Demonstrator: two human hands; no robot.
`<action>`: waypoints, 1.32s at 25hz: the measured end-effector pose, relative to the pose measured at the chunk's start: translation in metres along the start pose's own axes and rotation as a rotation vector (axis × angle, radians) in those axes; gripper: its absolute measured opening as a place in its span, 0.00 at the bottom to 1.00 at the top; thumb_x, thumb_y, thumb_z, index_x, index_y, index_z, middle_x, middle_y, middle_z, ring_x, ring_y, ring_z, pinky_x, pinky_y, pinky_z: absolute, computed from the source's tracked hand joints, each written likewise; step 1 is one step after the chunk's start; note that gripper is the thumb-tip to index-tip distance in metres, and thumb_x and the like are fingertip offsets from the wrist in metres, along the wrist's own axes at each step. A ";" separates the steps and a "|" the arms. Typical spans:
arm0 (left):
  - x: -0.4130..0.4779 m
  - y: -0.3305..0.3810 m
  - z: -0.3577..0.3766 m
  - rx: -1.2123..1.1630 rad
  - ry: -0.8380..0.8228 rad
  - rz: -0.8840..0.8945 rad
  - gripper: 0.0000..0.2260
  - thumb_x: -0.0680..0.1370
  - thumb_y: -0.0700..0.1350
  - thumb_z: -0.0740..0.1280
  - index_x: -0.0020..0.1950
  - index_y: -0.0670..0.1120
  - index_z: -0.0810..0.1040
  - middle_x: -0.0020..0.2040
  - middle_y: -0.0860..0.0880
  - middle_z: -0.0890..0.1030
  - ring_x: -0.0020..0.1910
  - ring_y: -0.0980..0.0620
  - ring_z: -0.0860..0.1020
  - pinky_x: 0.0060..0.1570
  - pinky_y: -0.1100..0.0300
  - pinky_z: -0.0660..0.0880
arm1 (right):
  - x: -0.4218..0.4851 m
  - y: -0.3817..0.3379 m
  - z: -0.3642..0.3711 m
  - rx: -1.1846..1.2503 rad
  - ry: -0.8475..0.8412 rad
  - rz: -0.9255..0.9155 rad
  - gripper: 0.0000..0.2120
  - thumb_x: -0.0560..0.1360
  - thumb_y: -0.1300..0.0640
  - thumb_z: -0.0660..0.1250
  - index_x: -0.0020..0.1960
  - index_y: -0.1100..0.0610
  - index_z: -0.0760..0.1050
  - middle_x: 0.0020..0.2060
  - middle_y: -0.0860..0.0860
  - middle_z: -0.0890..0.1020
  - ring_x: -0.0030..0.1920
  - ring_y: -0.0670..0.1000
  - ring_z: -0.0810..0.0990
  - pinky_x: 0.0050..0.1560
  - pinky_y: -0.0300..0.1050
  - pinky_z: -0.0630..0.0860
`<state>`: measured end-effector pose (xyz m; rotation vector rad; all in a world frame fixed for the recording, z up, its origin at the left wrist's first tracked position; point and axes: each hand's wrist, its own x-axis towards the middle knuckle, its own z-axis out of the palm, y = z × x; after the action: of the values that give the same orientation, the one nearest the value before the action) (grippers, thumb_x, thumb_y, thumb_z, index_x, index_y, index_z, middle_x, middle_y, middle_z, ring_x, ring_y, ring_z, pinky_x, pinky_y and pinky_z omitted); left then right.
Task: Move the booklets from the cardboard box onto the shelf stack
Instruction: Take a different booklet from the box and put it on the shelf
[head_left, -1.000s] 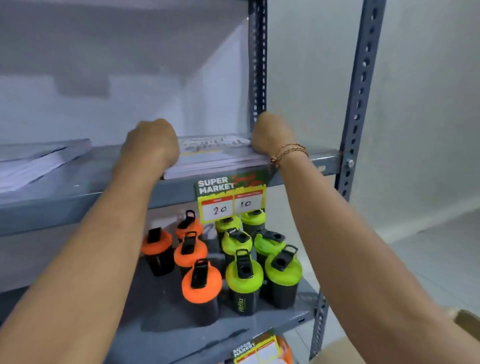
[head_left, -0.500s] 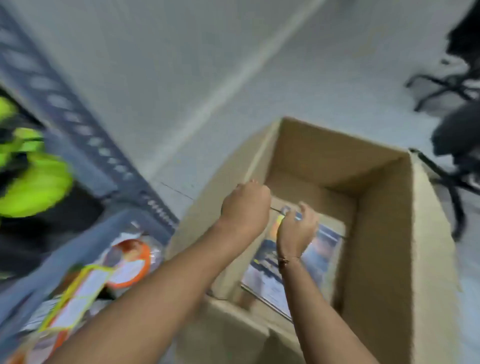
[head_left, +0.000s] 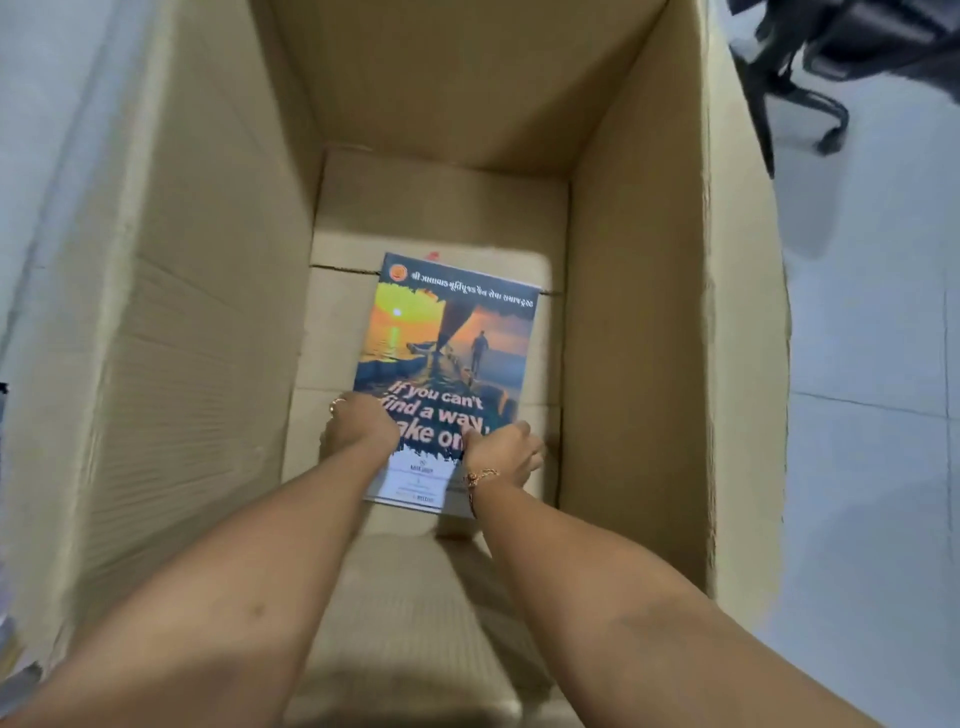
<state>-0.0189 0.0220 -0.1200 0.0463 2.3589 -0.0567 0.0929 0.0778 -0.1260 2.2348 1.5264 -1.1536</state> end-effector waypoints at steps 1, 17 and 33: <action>0.000 0.000 -0.001 0.014 0.012 -0.002 0.18 0.76 0.36 0.61 0.66 0.35 0.70 0.64 0.37 0.74 0.62 0.37 0.74 0.61 0.46 0.74 | 0.001 0.003 -0.001 0.014 0.008 -0.008 0.26 0.70 0.54 0.72 0.63 0.63 0.68 0.64 0.61 0.69 0.65 0.61 0.67 0.66 0.55 0.69; -0.243 -0.133 -0.213 -0.373 1.019 0.539 0.19 0.74 0.33 0.63 0.65 0.40 0.73 0.53 0.37 0.77 0.53 0.39 0.75 0.49 0.49 0.72 | -0.246 -0.097 -0.149 0.982 0.227 -0.807 0.17 0.68 0.68 0.70 0.56 0.65 0.75 0.55 0.60 0.77 0.53 0.55 0.76 0.51 0.30 0.68; -0.501 -0.464 -0.443 -0.578 1.545 -0.344 0.13 0.77 0.40 0.63 0.57 0.35 0.78 0.58 0.34 0.79 0.59 0.35 0.75 0.56 0.49 0.73 | -0.746 -0.174 -0.194 0.413 -0.304 -2.020 0.07 0.74 0.66 0.62 0.39 0.66 0.76 0.46 0.64 0.81 0.47 0.57 0.79 0.40 0.45 0.69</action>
<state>0.0020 -0.4251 0.5599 -0.8926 3.7396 0.7444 -0.0829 -0.2614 0.5662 -0.3375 3.3198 -1.8924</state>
